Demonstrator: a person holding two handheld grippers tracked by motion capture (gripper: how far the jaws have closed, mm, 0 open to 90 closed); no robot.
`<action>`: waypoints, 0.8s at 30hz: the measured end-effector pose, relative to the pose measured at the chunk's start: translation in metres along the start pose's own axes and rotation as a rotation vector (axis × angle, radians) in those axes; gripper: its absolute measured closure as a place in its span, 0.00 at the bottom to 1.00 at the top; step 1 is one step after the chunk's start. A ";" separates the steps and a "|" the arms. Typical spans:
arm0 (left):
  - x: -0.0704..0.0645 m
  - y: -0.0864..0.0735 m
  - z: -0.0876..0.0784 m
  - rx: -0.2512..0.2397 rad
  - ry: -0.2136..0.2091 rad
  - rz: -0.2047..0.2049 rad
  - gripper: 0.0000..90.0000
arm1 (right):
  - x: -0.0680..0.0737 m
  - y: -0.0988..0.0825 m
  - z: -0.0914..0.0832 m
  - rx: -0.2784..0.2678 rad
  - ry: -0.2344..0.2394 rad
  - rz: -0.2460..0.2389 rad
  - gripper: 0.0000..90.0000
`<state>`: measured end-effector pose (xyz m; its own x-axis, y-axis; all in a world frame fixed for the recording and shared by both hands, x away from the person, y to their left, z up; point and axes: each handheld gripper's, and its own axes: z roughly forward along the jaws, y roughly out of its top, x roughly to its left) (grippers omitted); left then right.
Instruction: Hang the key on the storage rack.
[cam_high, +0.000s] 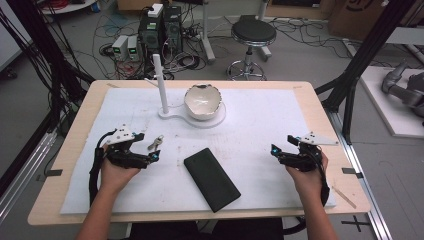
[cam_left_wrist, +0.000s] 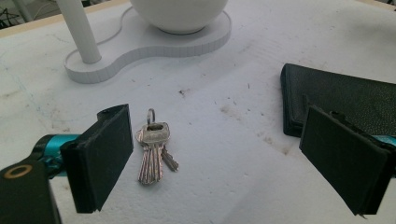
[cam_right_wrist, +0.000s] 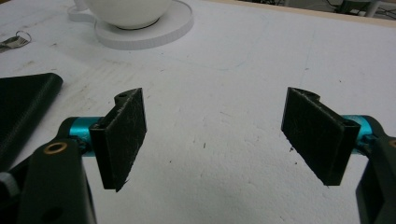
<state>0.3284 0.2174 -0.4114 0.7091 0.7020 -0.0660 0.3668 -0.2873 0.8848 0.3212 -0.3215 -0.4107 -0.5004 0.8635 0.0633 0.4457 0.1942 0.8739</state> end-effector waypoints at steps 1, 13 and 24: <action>0.001 0.000 0.001 0.005 -0.001 0.000 0.11 | 0.000 0.000 0.000 0.000 -0.004 0.002 0.25; 0.010 0.007 0.014 0.019 0.002 -0.048 0.14 | -0.006 -0.001 -0.006 0.009 -0.015 -0.011 0.25; 0.036 0.016 0.050 0.101 0.034 -0.098 0.53 | -0.008 -0.005 -0.010 0.015 -0.021 0.009 0.25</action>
<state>0.3898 0.2055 -0.4227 0.6470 0.7508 -0.1327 0.4934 -0.2795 0.8237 0.3157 -0.3343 -0.4104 -0.4810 0.8746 0.0606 0.4611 0.1935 0.8660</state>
